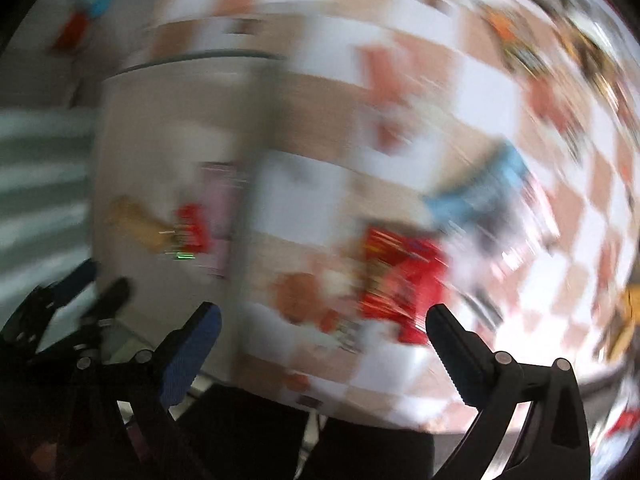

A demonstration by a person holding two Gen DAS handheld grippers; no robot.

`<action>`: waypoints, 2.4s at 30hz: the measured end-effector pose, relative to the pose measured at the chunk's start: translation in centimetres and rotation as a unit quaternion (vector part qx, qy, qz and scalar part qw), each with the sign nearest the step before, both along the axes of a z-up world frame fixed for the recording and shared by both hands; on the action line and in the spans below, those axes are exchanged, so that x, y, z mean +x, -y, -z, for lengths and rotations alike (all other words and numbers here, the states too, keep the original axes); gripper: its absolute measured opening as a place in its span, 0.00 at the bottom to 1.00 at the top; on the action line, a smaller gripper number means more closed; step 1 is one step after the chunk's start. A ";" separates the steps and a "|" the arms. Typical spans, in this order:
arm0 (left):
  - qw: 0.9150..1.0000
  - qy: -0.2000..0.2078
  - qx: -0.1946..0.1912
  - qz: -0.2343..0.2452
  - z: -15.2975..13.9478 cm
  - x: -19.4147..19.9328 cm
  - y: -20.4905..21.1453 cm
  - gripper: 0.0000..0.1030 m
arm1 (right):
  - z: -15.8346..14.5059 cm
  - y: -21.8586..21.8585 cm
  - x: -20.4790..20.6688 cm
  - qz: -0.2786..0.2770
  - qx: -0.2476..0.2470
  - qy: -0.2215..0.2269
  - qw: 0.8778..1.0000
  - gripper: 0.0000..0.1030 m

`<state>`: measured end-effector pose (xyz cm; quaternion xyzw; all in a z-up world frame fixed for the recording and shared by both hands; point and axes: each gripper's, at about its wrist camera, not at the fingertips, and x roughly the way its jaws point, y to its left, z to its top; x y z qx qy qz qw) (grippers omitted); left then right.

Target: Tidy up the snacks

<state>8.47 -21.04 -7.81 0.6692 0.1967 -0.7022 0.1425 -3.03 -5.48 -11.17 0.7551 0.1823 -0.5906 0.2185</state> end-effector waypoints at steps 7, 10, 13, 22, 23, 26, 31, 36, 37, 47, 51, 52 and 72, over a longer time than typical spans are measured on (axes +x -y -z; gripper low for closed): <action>0.999 0.003 0.003 0.048 0.2 -1.9 -2.3 0.63 | 3.5 -10.6 -1.4 0.144 0.060 0.041 0.987 1.00; 0.998 0.007 0.005 0.069 0.4 -2.7 -3.4 0.64 | 4.4 -13.7 -1.4 0.174 0.073 0.047 0.981 1.00; 0.996 0.009 0.007 0.088 0.5 -3.5 -4.5 0.64 | 4.9 -15.2 -1.3 0.184 0.077 0.051 0.979 1.00; 0.989 0.003 0.019 0.145 0.4 -6.6 -8.6 0.70 | 5.8 -16.9 -2.0 0.130 0.091 0.022 0.987 1.00; 0.988 0.003 0.021 0.152 0.4 -7.1 -9.3 0.71 | 5.8 -16.6 -2.2 0.111 0.093 0.013 0.989 1.00; 0.986 0.007 0.023 0.162 0.8 -8.3 -11.1 0.72 | 6.0 -15.7 -2.4 0.065 0.091 -0.006 0.994 1.00; 0.987 0.022 0.030 0.155 2.3 -9.8 -13.2 0.72 | 6.2 -13.1 -3.1 0.006 0.080 -0.030 0.996 1.00; 0.990 0.040 0.029 0.131 4.2 -11.1 -14.3 0.72 | 7.2 -11.4 -4.3 -0.003 0.064 -0.034 0.997 1.00; 0.991 0.042 0.026 0.128 4.6 -11.3 -14.4 0.72 | 7.8 -11.3 -4.1 0.003 0.061 -0.034 0.998 1.00; 0.994 0.066 0.010 0.082 8.0 -12.7 -14.5 0.72 | 9.2 -16.1 -7.0 0.123 0.052 -0.014 0.991 1.00; 0.993 0.077 0.004 0.085 9.1 -13.0 -14.6 0.72 | 9.5 -19.1 -7.7 0.172 0.054 -0.003 0.984 1.00; 0.993 0.080 0.003 0.085 9.4 -13.1 -14.6 0.72 | 9.5 -19.6 -7.8 0.177 0.054 -0.001 0.983 1.00; 0.991 0.076 -0.017 0.111 11.8 -13.8 -17.8 0.80 | 8.1 -8.7 -4.0 -0.139 0.019 -0.067 0.988 1.00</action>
